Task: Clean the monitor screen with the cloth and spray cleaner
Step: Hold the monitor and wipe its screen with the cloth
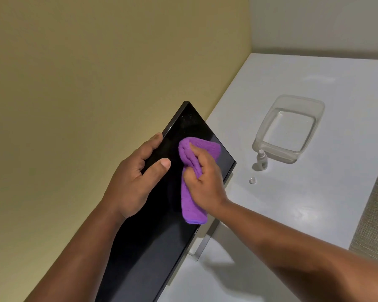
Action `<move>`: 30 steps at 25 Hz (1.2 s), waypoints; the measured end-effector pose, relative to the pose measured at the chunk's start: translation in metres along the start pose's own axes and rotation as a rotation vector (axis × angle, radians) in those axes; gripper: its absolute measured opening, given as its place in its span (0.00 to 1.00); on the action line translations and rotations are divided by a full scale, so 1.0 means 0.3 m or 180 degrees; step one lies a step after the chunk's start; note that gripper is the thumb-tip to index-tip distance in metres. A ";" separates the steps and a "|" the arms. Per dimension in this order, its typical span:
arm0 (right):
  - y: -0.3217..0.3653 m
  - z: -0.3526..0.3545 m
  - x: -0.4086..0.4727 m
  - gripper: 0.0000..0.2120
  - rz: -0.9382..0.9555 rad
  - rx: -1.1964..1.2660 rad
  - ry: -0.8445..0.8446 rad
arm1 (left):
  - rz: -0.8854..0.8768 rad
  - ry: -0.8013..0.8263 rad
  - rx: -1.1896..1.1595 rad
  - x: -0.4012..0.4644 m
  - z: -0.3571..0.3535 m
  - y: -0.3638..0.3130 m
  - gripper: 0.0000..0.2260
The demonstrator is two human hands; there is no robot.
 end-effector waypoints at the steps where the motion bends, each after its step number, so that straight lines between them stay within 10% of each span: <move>1: -0.049 0.022 0.007 0.22 -0.0208 -0.0013 -0.0076 | 0.0003 -0.0021 0.0039 0.000 0.001 0.001 0.35; 19: -0.172 0.080 0.037 0.31 -0.0937 -0.0290 -0.0274 | -0.0231 0.0163 0.0681 0.115 -0.084 -0.074 0.41; 26: -0.026 0.036 0.101 0.30 -0.0114 -0.0353 -0.0263 | -0.0181 0.0037 0.0357 0.117 -0.070 -0.073 0.40; 30: -0.230 0.065 0.017 0.28 -0.1023 -0.0037 -0.0010 | -0.0096 0.0025 -0.0116 0.119 -0.068 -0.067 0.35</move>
Point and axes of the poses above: each hand's wrist, its own x-axis towards the middle knuckle, its own z-axis out of the back of the hand, y = z × x, the point moved 10 cm from there along x, towards the middle knuckle, and after that the axes turned 11 degrees about -x, right-handed, at the moved point
